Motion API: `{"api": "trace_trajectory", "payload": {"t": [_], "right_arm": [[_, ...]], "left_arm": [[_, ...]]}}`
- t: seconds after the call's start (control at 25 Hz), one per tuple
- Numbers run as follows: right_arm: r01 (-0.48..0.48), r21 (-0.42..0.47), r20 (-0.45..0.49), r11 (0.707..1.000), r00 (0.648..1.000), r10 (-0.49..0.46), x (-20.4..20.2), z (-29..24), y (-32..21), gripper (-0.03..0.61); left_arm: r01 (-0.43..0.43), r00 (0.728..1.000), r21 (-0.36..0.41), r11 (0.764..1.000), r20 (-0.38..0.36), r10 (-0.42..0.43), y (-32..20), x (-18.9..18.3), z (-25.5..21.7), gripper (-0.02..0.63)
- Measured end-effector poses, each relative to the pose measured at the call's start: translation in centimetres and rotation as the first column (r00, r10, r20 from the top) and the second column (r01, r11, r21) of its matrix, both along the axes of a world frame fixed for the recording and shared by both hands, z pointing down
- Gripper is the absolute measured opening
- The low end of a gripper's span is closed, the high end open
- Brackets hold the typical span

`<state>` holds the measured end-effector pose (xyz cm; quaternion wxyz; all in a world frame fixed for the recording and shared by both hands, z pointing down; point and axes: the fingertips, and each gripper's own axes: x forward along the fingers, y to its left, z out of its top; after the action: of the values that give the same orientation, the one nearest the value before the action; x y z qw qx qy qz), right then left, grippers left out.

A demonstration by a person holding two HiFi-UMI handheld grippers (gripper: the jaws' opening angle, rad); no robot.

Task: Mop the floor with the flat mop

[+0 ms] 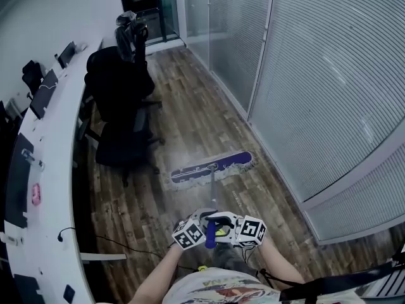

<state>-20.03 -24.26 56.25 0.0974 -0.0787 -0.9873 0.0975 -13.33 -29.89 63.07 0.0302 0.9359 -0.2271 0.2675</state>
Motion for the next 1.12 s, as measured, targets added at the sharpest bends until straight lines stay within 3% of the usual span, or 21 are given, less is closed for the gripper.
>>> {"api": "trace_trajectory", "payload": {"t": [0.4, 0.68, 1.12], "right_arm": [[-0.001, 0.002, -0.017, 1.000, 1.000, 0.001, -1.5, 0.6, 16.8, 0.268], [-0.014, 0.001, -0.018, 1.000, 1.000, 0.014, -0.1, 0.0, 22.3, 0.267], [-0.059, -0.004, 0.008, 0.998, 0.998, 0.059, 5.9, 1.2, 31.0, 0.268]], "left_arm": [[-0.001, 1.000, 0.004, 1.000, -0.016, 0.001, 16.8, -1.4, 0.5, 0.196], [0.000, 1.000, -0.003, 1.000, -0.023, 0.000, 22.4, 0.0, -0.1, 0.196], [-0.002, 1.000, -0.006, 1.000, -0.013, 0.002, 31.3, 5.7, 1.2, 0.202]]}}
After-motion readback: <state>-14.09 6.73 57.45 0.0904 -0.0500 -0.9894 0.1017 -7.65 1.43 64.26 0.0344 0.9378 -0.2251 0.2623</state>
